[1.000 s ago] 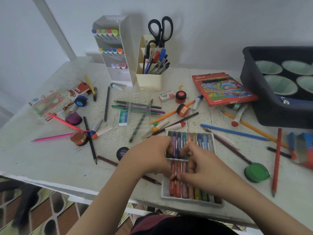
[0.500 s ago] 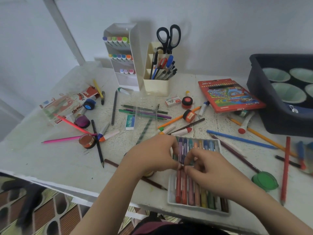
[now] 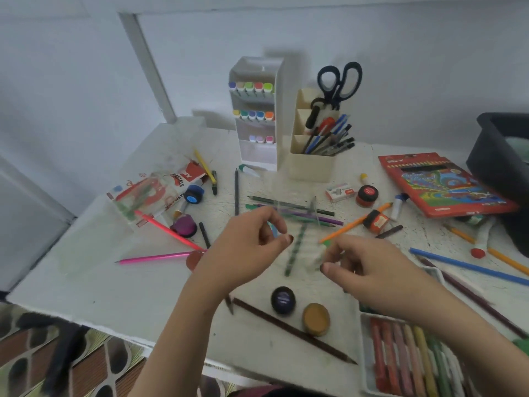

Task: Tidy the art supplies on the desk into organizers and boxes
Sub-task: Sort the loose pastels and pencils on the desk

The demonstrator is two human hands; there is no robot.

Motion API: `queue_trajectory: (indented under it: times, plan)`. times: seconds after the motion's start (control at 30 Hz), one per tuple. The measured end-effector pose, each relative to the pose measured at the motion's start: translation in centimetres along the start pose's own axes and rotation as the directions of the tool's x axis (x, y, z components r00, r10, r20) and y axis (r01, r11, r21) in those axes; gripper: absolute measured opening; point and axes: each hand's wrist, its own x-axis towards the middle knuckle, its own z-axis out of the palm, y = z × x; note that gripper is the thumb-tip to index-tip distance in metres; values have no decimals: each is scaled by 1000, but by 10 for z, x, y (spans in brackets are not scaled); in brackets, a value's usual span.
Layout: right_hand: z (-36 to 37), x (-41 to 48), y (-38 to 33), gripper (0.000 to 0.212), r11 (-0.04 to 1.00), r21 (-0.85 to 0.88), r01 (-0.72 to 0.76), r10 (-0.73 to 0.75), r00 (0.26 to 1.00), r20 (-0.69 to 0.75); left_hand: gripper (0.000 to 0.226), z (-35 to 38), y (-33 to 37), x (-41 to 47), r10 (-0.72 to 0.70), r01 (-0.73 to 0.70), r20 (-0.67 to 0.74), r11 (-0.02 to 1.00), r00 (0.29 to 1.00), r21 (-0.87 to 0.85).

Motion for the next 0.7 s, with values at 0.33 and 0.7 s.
queue_trajectory:
  times: [0.33,0.7]
  plan:
    - [32,129,-87,15,974,-228,10,4,998,60,14,-113,-88,5,-62,83,-218,993,974,89]
    - [95,251,-124,40,914,-344,-216,185,975,-120,41,-194,-185,14,-133,210,-363,961,922,180]
